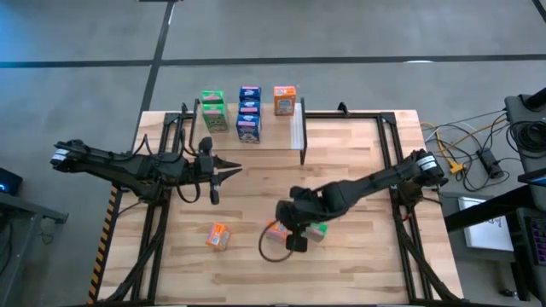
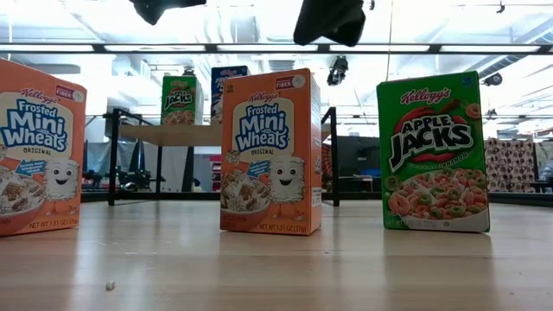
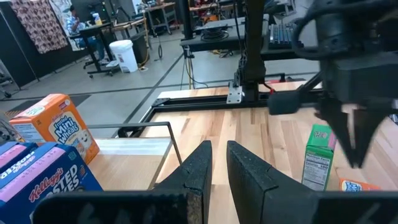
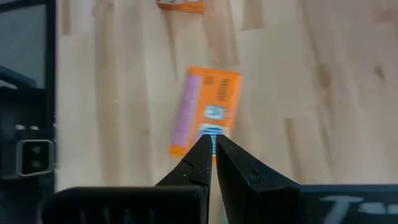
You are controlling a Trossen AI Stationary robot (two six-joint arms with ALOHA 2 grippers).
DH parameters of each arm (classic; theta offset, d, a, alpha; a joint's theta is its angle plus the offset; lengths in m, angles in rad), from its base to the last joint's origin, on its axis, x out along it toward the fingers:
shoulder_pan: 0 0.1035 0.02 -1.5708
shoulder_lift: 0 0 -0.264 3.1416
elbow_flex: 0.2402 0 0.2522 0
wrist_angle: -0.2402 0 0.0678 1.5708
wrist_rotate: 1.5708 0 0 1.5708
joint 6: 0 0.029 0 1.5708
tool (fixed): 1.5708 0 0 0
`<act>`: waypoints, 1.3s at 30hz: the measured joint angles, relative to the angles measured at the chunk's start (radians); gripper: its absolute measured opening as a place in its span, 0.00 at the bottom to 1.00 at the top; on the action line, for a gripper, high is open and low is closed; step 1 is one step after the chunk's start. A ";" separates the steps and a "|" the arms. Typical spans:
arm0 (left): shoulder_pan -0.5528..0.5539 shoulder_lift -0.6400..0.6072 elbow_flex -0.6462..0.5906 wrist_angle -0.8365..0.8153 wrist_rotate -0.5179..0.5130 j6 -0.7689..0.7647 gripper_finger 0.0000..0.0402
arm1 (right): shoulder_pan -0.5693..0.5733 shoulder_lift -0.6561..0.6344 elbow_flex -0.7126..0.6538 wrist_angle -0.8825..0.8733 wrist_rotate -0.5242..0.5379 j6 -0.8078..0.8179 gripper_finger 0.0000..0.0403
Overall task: Stack cereal on shelf
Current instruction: Put the right orange cereal box on the shelf aligned with the other orange cereal box
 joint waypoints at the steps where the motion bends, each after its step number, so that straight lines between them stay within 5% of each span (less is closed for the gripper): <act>1: 0.000 0.000 0.000 0.000 0.000 0.000 0.08 | 0.009 0.000 -0.008 0.017 0.003 0.013 0.03; 10: 0.000 0.000 0.000 0.001 0.000 0.001 0.08 | 0.064 0.004 -0.017 0.145 0.031 0.038 0.12; 25: 0.000 0.000 0.000 0.001 0.000 0.001 0.08 | 0.070 0.061 -0.017 0.148 0.152 -0.073 0.67; 39: 0.000 -0.001 0.000 0.001 0.000 0.001 0.08 | 0.070 0.106 -0.018 0.119 0.201 0.048 0.68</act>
